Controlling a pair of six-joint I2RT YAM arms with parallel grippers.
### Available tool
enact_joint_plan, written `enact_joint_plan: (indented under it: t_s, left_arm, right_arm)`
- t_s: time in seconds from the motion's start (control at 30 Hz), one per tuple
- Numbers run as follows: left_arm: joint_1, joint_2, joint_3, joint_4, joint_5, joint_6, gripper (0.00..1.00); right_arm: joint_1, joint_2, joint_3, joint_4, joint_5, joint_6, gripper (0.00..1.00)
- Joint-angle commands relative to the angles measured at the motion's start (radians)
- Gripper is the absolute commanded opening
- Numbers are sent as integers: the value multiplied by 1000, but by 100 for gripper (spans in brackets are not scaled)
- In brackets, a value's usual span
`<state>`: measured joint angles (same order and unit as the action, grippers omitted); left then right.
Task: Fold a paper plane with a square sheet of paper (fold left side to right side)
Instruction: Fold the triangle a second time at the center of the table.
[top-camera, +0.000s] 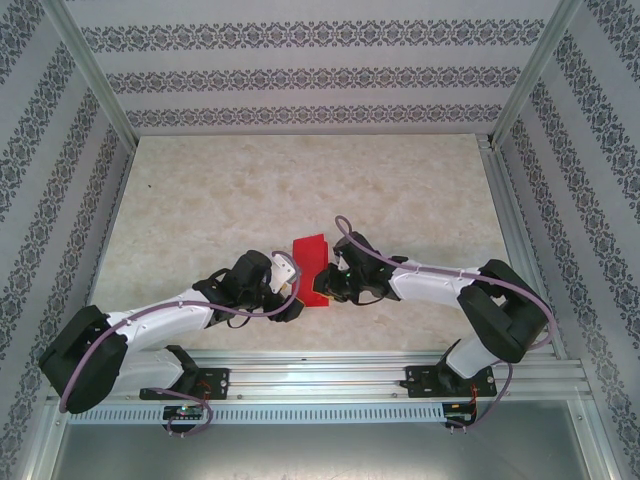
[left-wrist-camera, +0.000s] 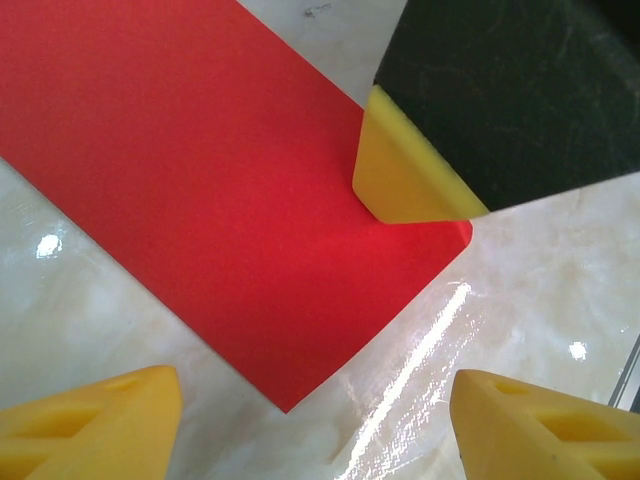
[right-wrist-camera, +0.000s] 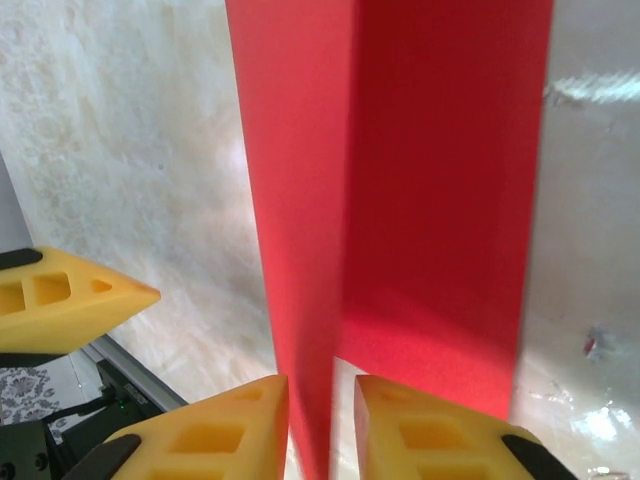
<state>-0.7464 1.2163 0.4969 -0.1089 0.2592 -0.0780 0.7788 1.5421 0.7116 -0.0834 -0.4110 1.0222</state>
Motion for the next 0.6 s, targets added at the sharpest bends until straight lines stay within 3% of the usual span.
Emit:
enact_joint_plan:
  t_s: [0.0,0.3,0.57]
  left_arm:
    - [10,6,31,17,7,29,71]
    - [10,8,32,17,3,30,71]
    - [9,21,35,20,4,30,71]
  right_arm:
    - [16,-29,14,-14,29,3,25]
    - [27,-26,21,-14,31,16,17]
    - [27,-60,30,-55,42,7,17]
